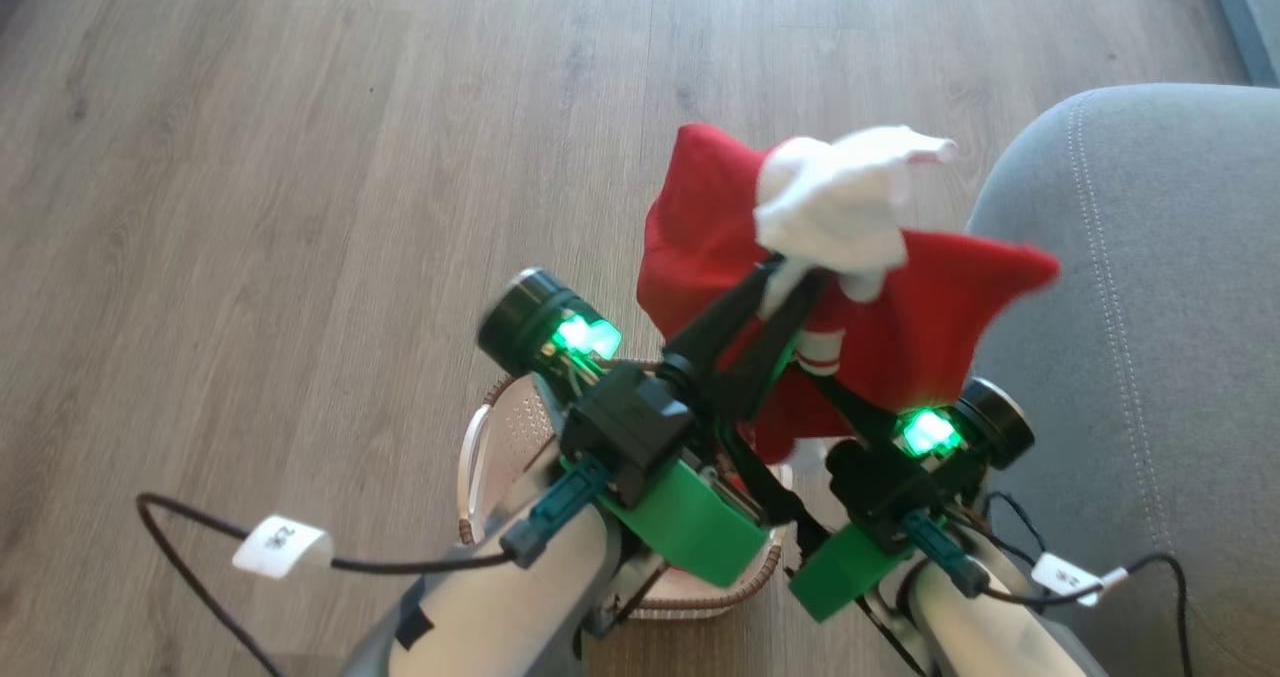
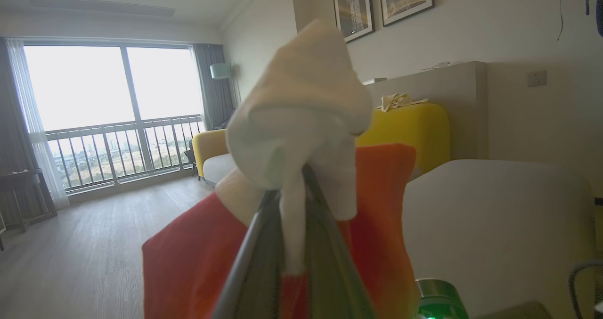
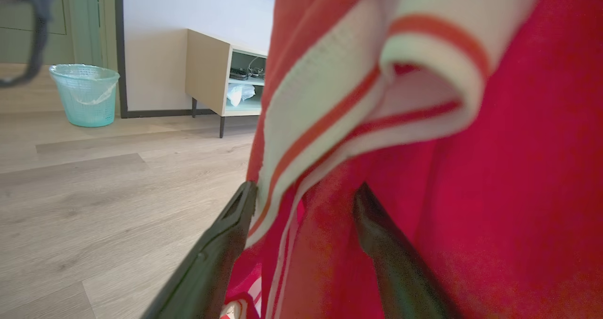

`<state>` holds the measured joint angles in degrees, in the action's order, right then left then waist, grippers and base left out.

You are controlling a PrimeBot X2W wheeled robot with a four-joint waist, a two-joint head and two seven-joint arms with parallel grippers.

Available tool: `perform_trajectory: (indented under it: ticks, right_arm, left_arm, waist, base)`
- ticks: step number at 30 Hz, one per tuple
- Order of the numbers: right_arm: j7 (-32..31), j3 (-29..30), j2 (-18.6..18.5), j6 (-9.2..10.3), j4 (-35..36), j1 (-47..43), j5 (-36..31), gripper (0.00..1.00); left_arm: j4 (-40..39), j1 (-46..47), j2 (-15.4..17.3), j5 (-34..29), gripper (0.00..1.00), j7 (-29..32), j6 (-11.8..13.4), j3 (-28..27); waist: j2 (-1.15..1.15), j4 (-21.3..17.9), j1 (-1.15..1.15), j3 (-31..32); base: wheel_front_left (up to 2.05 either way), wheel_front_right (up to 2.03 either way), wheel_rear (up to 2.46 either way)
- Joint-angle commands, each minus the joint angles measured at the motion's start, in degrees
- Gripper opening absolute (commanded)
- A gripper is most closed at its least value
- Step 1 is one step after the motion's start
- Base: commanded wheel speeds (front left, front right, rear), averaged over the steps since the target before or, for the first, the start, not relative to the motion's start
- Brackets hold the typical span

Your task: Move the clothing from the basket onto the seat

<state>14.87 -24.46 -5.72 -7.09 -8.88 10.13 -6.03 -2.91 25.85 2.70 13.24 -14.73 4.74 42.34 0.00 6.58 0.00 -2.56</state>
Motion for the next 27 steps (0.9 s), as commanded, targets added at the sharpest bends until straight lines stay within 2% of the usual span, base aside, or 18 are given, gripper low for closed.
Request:
perform_trajectory:
  ticks: [1, 12, 17, 18, 19, 20, 27]
  right_arm:
    - [0.1, -1.2, 0.9, -0.40, 1.6, 3.1, -0.2, 1.00]
    - [0.1, 1.0, 2.8, -0.40, -1.0, 5.8, -1.5, 1.00]
    - [0.1, 4.5, 2.8, -0.40, -0.3, 5.9, 2.1, 1.00]
    - [0.1, 5.5, 2.8, -0.40, -0.4, 5.8, 2.9, 0.84]
    - [0.1, 6.3, 2.8, -0.40, -0.6, 5.8, 3.8, 0.28]
    - [0.1, 6.7, 2.8, -0.40, -0.6, 5.8, 4.4, 0.00]
    - [0.1, 9.1, 2.8, -0.40, -0.3, 5.5, 7.8, 0.00]
  left_arm:
    - [-2.0, 3.1, 0.2, 0.5, 0.00, -0.3, 0.3, -1.3]
    - [-2.2, 3.0, 0.2, 1.6, 0.00, -0.3, 0.5, 2.8]
    - [-2.0, 2.7, 0.2, 1.9, 0.00, -0.3, 0.5, 3.7]
    - [-2.0, 2.7, 0.2, 2.0, 0.00, -0.3, 0.6, 3.6]
    - [-2.0, 2.7, 0.2, 2.0, 0.00, -0.3, 0.7, 3.6]
    - [-2.0, 2.6, 0.2, 2.1, 0.00, -0.3, 0.7, 3.4]
    - [-0.8, 2.0, 0.2, 1.7, 0.00, -0.3, 1.3, 1.3]
  waist:
    - [0.00, 0.1, 0.00, 0.0]
    - [0.00, 1.3, 0.00, -0.4]
    - [0.00, 2.3, 0.00, -0.5]
    - [0.00, 2.4, 0.00, -0.5]
    - [0.00, 2.5, 0.00, -0.5]
    - [0.00, 2.6, 0.00, -0.5]
    - [0.00, 2.5, 0.00, -0.8]
  base:
    - [0.00, 0.00, 0.00]
    - [0.00, 0.00, 0.00]
    - [0.00, 0.00, 0.00]
    - [0.00, 0.00, 0.00]
    - [0.00, 0.00, 0.00]
    - [0.00, 0.00, 0.00]
    - [0.00, 0.00, 0.00]
